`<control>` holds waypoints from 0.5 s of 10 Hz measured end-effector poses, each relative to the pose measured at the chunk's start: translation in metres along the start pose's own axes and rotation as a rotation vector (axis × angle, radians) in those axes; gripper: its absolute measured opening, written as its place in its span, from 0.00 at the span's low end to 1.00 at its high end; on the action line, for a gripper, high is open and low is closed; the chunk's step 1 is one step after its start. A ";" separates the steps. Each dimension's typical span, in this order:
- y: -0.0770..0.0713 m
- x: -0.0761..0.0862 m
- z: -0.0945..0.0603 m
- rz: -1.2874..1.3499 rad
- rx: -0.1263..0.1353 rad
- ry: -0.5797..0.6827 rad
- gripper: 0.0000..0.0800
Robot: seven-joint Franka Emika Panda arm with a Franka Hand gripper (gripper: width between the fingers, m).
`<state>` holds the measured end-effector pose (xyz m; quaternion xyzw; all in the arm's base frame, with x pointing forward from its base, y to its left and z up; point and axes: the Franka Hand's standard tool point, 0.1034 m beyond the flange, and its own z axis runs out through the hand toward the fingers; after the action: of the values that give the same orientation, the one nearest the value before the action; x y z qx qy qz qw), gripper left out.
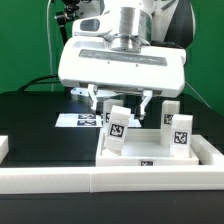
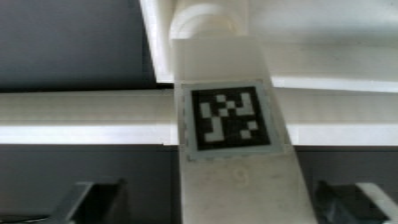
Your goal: Assemble square table
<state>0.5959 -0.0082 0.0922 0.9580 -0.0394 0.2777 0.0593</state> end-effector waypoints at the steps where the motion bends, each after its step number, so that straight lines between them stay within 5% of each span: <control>1: 0.000 0.000 0.000 0.000 0.000 0.000 0.77; 5: 0.000 0.000 0.000 0.000 0.000 0.000 0.81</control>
Offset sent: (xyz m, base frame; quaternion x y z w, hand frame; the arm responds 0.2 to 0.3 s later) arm 0.0000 0.0000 0.0000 0.0000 0.0000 0.0000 1.0000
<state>0.5959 -0.0083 0.0921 0.9580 -0.0394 0.2776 0.0593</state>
